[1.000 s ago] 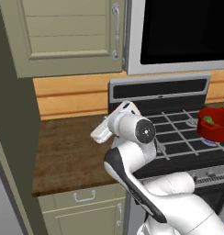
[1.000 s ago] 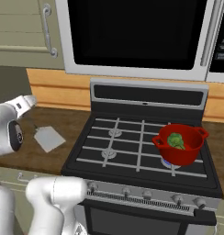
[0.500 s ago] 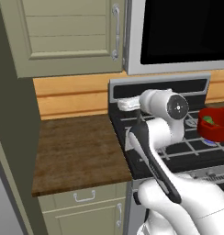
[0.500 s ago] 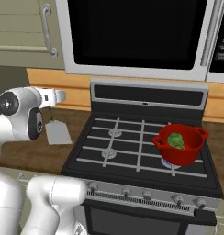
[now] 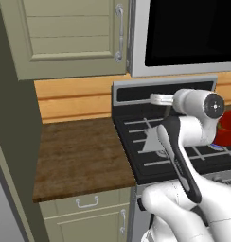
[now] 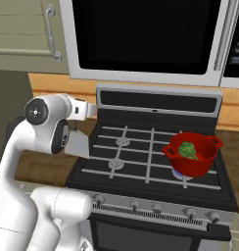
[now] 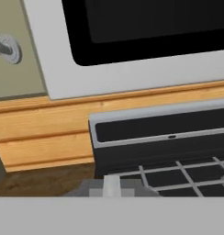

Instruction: Put the broccoli and lime in the pot. Retrieve the spatula and lightly stir the vegetables in the pot.

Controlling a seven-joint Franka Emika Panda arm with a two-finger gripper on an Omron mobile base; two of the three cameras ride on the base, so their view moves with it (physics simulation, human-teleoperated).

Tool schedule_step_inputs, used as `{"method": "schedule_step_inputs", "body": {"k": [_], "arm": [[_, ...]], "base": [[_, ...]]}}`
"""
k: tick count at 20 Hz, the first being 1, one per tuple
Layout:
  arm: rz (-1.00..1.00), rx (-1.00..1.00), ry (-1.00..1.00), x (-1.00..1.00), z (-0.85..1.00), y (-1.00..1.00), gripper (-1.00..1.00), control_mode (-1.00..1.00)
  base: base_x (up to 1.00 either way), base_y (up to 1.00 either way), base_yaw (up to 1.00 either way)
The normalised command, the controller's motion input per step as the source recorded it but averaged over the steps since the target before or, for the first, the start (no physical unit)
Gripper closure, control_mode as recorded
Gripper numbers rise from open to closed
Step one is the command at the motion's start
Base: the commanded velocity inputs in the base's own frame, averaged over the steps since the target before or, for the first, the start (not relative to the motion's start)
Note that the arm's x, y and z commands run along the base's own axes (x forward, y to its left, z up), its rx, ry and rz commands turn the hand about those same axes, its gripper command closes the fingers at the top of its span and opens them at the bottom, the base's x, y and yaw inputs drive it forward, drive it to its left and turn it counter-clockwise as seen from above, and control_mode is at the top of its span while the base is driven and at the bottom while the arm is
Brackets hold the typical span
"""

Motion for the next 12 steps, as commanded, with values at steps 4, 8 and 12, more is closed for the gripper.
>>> {"method": "schedule_step_inputs", "body": {"k": [4,8,12], "arm": [[0.00,0.09,0.00,-0.25,0.00,-0.13,1.00,-1.00],[0.00,0.01,0.00,-0.04,-0.02,-0.03,1.00,1.00],[0.00,0.00,0.00,0.00,0.00,0.00,1.00,1.00]], "base": [[0.00,0.00,0.00],[-0.05,-0.26,0.00],[0.00,-0.93,0.00]]}}
